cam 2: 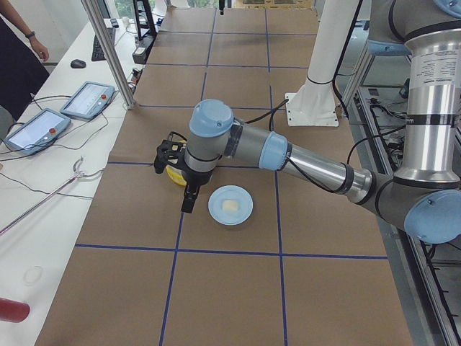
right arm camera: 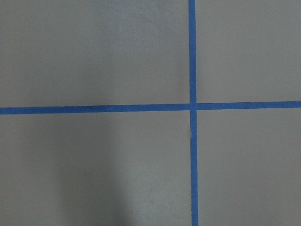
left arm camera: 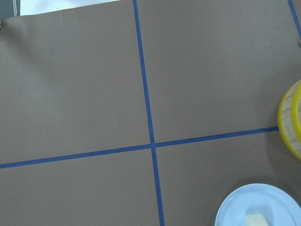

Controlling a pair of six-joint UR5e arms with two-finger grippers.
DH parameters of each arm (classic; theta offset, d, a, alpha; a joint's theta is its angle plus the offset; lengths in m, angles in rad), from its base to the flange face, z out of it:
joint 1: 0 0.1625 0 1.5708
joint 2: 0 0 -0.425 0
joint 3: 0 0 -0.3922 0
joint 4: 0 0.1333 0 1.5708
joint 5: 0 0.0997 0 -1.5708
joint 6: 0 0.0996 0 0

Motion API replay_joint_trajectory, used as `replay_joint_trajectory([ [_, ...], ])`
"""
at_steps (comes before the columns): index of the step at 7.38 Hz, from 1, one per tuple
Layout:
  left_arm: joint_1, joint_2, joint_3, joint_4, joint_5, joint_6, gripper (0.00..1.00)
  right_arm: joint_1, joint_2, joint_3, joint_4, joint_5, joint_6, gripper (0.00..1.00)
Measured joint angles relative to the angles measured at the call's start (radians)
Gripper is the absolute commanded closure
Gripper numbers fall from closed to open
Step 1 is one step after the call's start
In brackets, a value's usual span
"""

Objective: Place bun in steamer

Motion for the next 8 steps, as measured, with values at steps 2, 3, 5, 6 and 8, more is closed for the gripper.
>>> replay_joint_trajectory([
  [2,0.087,0.004,-0.050,-0.021,-0.006,-0.159,0.00,0.000,0.000,0.000,0.000,0.000,0.000,0.00],
  [3,0.129,0.018,-0.059,-0.075,-0.007,-0.221,0.00,0.000,0.000,0.000,0.000,0.000,0.000,0.00],
  [5,0.230,0.119,-0.067,-0.276,-0.006,-0.355,0.00,0.000,0.000,0.000,0.000,0.000,0.001,0.00],
  [6,0.304,0.188,-0.064,-0.414,0.001,-0.449,0.00,0.000,0.000,0.000,0.000,0.000,0.001,0.00],
  [8,0.452,0.242,-0.031,-0.553,0.070,-0.600,0.00,0.000,0.000,0.000,0.000,0.000,0.000,0.00],
])
